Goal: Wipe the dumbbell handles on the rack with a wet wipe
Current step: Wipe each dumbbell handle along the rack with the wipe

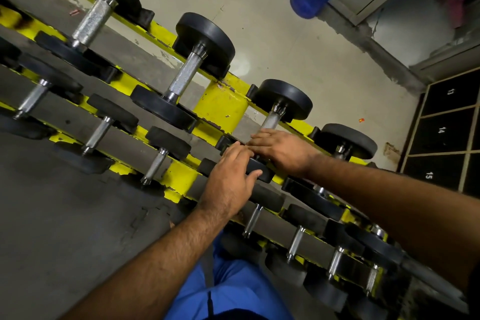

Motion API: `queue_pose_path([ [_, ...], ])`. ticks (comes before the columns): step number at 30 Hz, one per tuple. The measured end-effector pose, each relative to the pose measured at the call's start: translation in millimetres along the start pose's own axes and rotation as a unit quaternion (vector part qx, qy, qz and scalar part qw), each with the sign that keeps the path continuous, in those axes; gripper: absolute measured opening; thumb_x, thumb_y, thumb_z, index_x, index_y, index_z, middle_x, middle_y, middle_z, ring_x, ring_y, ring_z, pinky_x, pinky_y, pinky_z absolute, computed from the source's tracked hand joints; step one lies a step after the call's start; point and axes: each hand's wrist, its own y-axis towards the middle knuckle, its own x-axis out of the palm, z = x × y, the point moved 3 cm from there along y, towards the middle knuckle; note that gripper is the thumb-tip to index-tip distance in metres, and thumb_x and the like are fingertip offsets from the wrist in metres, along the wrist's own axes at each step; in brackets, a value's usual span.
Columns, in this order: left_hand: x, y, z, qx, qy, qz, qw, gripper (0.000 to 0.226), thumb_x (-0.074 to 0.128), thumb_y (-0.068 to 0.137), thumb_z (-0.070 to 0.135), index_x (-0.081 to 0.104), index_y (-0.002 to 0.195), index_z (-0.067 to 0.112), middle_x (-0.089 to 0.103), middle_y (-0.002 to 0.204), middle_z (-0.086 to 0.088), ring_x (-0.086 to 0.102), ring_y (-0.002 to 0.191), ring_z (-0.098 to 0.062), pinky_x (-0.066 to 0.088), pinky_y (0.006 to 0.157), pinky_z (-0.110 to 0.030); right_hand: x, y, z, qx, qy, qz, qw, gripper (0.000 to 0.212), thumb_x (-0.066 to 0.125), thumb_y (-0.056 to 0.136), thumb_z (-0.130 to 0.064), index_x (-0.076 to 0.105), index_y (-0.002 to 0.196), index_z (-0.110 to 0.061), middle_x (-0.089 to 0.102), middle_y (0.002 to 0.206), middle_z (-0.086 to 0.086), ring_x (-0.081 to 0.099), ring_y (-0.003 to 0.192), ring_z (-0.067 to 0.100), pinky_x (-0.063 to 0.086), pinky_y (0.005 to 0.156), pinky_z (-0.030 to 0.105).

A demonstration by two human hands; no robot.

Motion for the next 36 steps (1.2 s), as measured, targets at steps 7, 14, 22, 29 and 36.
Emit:
queue_pose_path([
  [7, -3.2, 1.4, -2.0, 0.000, 0.010, -0.007, 1.000, 0.043, 0.065, 0.093, 0.034, 0.056, 0.128, 0.013, 0.052, 0.138, -0.002, 0.037, 0.141, -0.016, 0.039, 0.110, -0.032, -3.6, 8.2, 12.6, 0.077, -0.091, 0.000, 0.993, 0.041, 0.048, 0.092, -0.011, 0.062, 0.130, -0.006, 0.063, 0.132, 0.015, 0.054, 0.129, 0.031, 0.032, 0.114, 0.044],
  [14, -6.7, 1.7, -3.2, -0.009, 0.011, -0.011, 1.000, 0.041, 0.064, 0.093, 0.036, 0.055, 0.127, 0.014, 0.051, 0.140, 0.000, 0.037, 0.140, -0.014, 0.041, 0.109, -0.032, -16.1, 23.9, 20.3, 0.119, -0.099, -0.033, 0.987, 0.037, 0.043, 0.095, -0.014, 0.064, 0.125, -0.013, 0.064, 0.127, 0.007, 0.053, 0.125, 0.025, 0.033, 0.114, 0.038],
  [22, -8.7, 4.1, -3.5, -0.017, 0.007, -0.014, 1.000, 0.039, 0.065, 0.092, 0.036, 0.056, 0.125, 0.017, 0.050, 0.138, 0.003, 0.043, 0.135, -0.014, 0.045, 0.105, -0.035, -9.8, 16.4, 10.3, 0.111, -0.066, -0.016, 0.991, 0.043, 0.045, 0.093, -0.010, 0.059, 0.133, -0.012, 0.060, 0.135, 0.008, 0.047, 0.134, 0.026, 0.026, 0.118, 0.039],
  [29, -10.4, 5.6, -4.6, -0.009, 0.004, -0.021, 1.000, 0.037, 0.067, 0.091, 0.036, 0.057, 0.121, 0.016, 0.053, 0.131, 0.003, 0.050, 0.126, -0.017, 0.050, 0.095, -0.038, -14.5, 24.5, 1.4, 0.061, -0.052, -0.043, 0.996, 0.036, 0.058, 0.089, -0.010, 0.066, 0.124, -0.014, 0.066, 0.124, 0.004, 0.055, 0.121, 0.023, 0.038, 0.109, 0.038],
  [36, -16.4, 7.3, -7.9, 0.006, -0.005, -0.023, 1.000, 0.035, 0.066, 0.091, 0.037, 0.057, 0.119, 0.018, 0.054, 0.119, 0.006, 0.057, 0.102, -0.015, 0.054, 0.081, -0.036, -32.5, 17.0, 11.1, 0.116, 0.002, 0.000, 0.993, 0.040, 0.048, 0.091, 0.000, 0.068, 0.122, -0.016, 0.067, 0.128, 0.005, 0.059, 0.122, 0.024, 0.050, 0.100, 0.043],
])
